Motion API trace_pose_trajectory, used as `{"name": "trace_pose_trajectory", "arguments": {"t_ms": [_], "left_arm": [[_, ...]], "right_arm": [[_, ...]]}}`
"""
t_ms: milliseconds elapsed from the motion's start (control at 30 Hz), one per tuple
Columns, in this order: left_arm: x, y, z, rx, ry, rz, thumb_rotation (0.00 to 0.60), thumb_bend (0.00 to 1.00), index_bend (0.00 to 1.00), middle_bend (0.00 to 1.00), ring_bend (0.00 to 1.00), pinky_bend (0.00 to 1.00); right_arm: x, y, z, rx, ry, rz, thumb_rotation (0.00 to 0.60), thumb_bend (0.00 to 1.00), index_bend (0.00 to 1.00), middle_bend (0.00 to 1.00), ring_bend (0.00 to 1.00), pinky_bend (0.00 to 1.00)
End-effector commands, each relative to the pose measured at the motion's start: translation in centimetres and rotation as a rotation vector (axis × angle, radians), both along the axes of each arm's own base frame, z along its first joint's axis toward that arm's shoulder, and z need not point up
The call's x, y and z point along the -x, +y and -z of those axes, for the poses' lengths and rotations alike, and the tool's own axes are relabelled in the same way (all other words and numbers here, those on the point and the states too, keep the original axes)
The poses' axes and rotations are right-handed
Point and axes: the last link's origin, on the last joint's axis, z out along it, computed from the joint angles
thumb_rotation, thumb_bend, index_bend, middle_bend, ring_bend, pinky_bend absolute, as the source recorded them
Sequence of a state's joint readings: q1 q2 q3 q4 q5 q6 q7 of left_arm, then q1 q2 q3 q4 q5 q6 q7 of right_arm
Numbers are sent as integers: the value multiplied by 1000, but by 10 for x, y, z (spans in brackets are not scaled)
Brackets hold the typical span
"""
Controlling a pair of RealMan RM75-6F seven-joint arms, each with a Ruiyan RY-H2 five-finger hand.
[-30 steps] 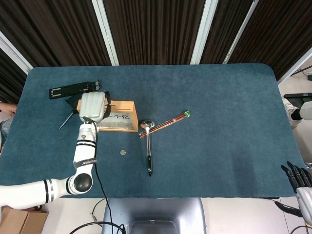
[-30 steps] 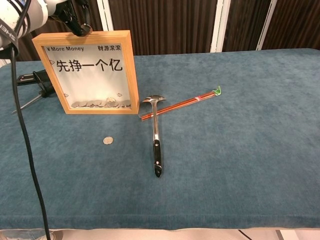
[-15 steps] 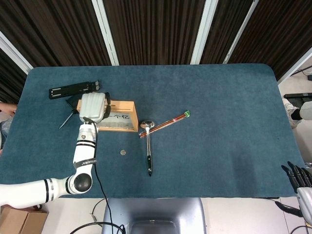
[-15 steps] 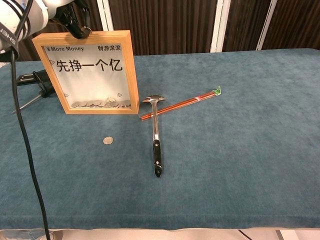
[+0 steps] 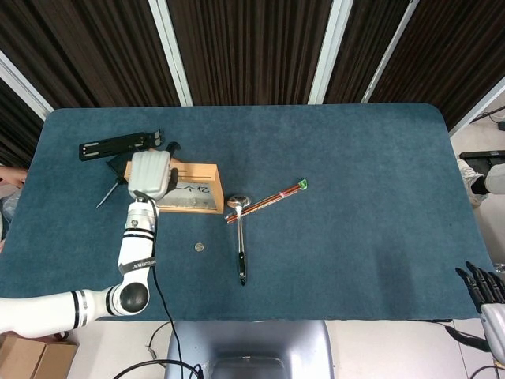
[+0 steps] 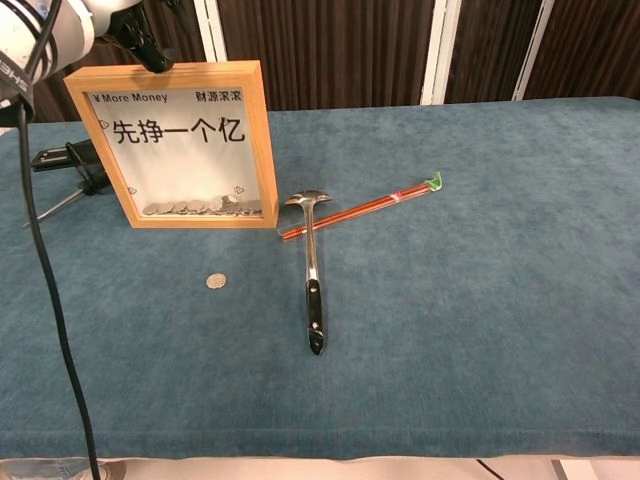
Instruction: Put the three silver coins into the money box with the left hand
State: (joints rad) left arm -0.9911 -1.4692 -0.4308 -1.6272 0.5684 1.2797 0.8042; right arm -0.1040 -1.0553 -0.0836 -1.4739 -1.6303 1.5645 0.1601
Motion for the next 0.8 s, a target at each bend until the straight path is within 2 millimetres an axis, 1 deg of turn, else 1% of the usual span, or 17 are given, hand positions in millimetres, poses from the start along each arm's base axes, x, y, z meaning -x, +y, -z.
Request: {"name": "trace_pose_trajectory", "arguments": {"t_ms": [33, 100, 133, 200, 233, 267, 333, 400, 433, 533, 600, 733, 800], "left_arm": [[-3, -22, -3, 27, -38, 66, 600, 483, 325, 1000, 1000, 1000], [0, -43, -4, 54, -70, 102, 600, 472, 339, 1000, 1000, 1000], [4, -57, -3, 72, -94, 123, 600, 470, 351, 1000, 1000, 1000], [13, -80, 1, 105, -127, 146, 600, 464, 373, 1000, 1000, 1000], [21, -95, 5, 127, -150, 153, 600, 459, 384, 1000, 1000, 1000], [27, -106, 9, 142, -165, 156, 600, 456, 391, 1000, 1000, 1000], [42, -128, 22, 177, -191, 157, 600, 450, 410, 1000, 1000, 1000], [56, -142, 36, 186, -195, 157, 600, 443, 422, 1000, 1000, 1000], [64, -149, 47, 193, -195, 152, 600, 441, 425, 1000, 1000, 1000], [80, -164, 76, 244, -211, 107, 600, 424, 437, 1000, 1000, 1000], [85, -168, 91, 257, -200, 97, 600, 420, 445, 1000, 1000, 1000], [84, -167, 117, 258, -175, 96, 600, 421, 458, 1000, 1000, 1000], [82, -165, 126, 259, -160, 94, 600, 421, 459, 1000, 1000, 1000]], "right_arm": [[0, 0, 0, 0, 0, 0, 600, 53, 0, 0, 0, 0], [0, 0, 0, -1, 0, -1, 600, 53, 0, 0, 0, 0], [0, 0, 1, -2, 0, -3, 600, 53, 0, 0, 0, 0], [-1, 1, 2, -5, 3, -8, 600, 53, 0, 0, 0, 0], [-2, 1, 3, -8, 4, -13, 600, 53, 0, 0, 0, 0], [-3, 2, 3, -11, 6, -16, 600, 53, 0, 0, 0, 0], [-4, 4, 5, -16, 9, -25, 600, 53, 0, 0, 0, 0], [-6, 5, 7, -23, 12, -31, 600, 53, 0, 0, 0, 0], [-6, 5, 9, -30, 14, -35, 600, 53, 0, 0, 0, 0], [-8, 7, 12, -45, 19, -45, 600, 54, 0, 0, 0, 0], [-9, 8, 13, -46, 18, -51, 600, 53, 0, 0, 0, 0], [-10, 9, 11, -42, 12, -59, 600, 53, 0, 0, 0, 0], [-10, 10, 10, -41, 9, -60, 600, 53, 0, 0, 0, 0]]}}
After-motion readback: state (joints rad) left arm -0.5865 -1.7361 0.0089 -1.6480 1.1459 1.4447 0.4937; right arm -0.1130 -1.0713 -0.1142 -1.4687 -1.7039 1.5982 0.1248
